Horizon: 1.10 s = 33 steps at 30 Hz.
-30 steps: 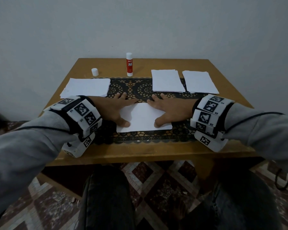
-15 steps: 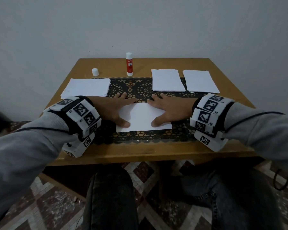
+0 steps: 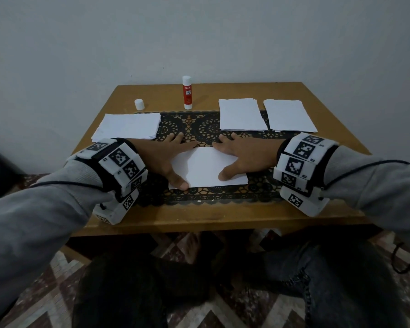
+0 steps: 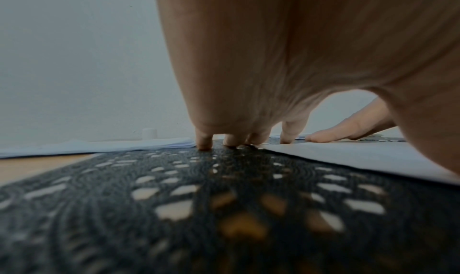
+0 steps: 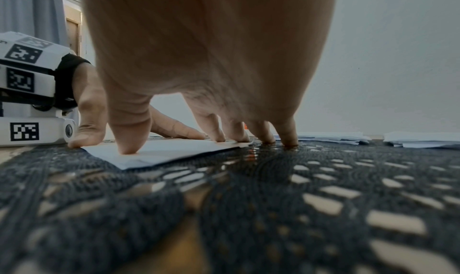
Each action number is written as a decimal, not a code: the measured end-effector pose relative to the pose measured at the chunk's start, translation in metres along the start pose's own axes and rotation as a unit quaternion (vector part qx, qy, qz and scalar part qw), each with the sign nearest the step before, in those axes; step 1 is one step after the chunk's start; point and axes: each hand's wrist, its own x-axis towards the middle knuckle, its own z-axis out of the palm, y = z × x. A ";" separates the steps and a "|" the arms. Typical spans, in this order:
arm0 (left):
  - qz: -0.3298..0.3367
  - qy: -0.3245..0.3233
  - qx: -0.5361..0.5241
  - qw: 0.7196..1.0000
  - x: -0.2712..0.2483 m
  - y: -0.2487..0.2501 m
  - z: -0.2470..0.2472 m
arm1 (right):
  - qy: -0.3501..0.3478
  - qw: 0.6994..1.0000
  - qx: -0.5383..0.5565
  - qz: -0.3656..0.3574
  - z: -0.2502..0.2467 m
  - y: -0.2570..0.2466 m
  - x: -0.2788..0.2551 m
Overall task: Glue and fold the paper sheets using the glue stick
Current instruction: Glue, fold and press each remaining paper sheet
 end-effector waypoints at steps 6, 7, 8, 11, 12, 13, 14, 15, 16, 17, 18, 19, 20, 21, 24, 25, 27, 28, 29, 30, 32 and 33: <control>0.000 -0.001 -0.001 1.000 -0.002 0.001 0.000 | 0.001 1.000 -0.001 0.002 0.000 0.001 -0.001; -0.001 -0.001 0.001 1.000 -0.002 0.001 0.000 | 0.001 1.000 -0.001 0.002 0.000 0.001 -0.001; -0.001 0.000 0.003 1.000 -0.002 0.001 0.000 | 0.001 1.000 0.001 0.002 0.000 0.001 -0.001; 0.002 0.005 -0.008 1.000 -0.004 0.002 -0.001 | -0.001 1.000 0.009 0.001 0.000 0.000 -0.001; 0.004 0.006 -0.014 1.000 -0.004 0.002 -0.001 | -0.001 1.000 0.010 0.001 0.000 0.000 -0.001; 0.006 0.006 -0.020 1.000 -0.005 0.002 -0.001 | -0.001 1.000 0.010 0.001 0.000 0.000 -0.001; 0.007 0.006 -0.023 1.000 -0.005 0.002 -0.001 | 0.000 1.000 0.010 0.001 0.000 0.001 -0.001; 0.007 0.005 -0.024 1.000 -0.005 0.002 -0.001 | -0.001 1.000 0.010 0.000 0.000 0.001 -0.002; 0.006 0.005 -0.023 1.000 -0.005 0.002 -0.001 | -0.003 1.000 0.010 -0.002 0.000 0.001 -0.002; 0.005 0.006 -0.018 1.000 -0.005 0.003 -0.001 | -0.005 1.000 0.010 -0.005 0.001 0.001 -0.002; 0.003 0.007 -0.012 1.000 -0.005 0.003 -0.001 | -0.007 1.000 0.009 -0.007 0.001 0.002 -0.001; 0.001 0.007 -0.006 1.000 -0.005 0.004 -0.001 | -0.007 1.000 0.008 -0.008 0.001 0.002 -0.001; -0.001 0.007 -0.002 1.000 -0.004 0.004 -0.001 | -0.007 1.000 0.009 -0.009 0.002 0.002 0.000; -0.002 0.005 0.001 1.000 -0.004 0.005 -0.001 | -0.007 1.000 0.010 -0.008 0.002 0.002 0.000; -0.002 0.003 0.007 1.000 -0.003 0.004 0.000 | -0.005 1.000 0.009 -0.009 0.002 0.003 0.000; -0.002 0.003 0.008 1.000 -0.002 0.004 0.000 | -0.003 1.000 0.007 -0.009 0.002 0.003 0.000; -0.003 0.005 0.008 1.000 -0.002 0.003 0.001 | -0.001 1.000 0.005 -0.009 0.002 0.002 -0.001; -0.003 0.004 0.007 1.000 -0.002 0.002 0.001 | 0.000 1.000 0.004 -0.009 0.001 0.002 0.000; -0.003 0.003 0.007 1.000 -0.001 0.002 0.001 | 0.000 1.000 0.002 -0.008 0.001 0.002 0.000; -0.003 0.002 0.006 1.000 -0.001 0.002 0.001 | 0.001 1.000 0.001 -0.008 0.001 0.002 0.000; -0.003 0.001 0.006 1.000 -0.001 0.002 0.001 | 0.001 1.000 0.001 -0.009 0.002 0.002 0.001; -0.003 0.001 0.006 1.000 -0.002 0.003 0.000 | 0.001 1.000 0.001 -0.010 0.002 0.003 0.001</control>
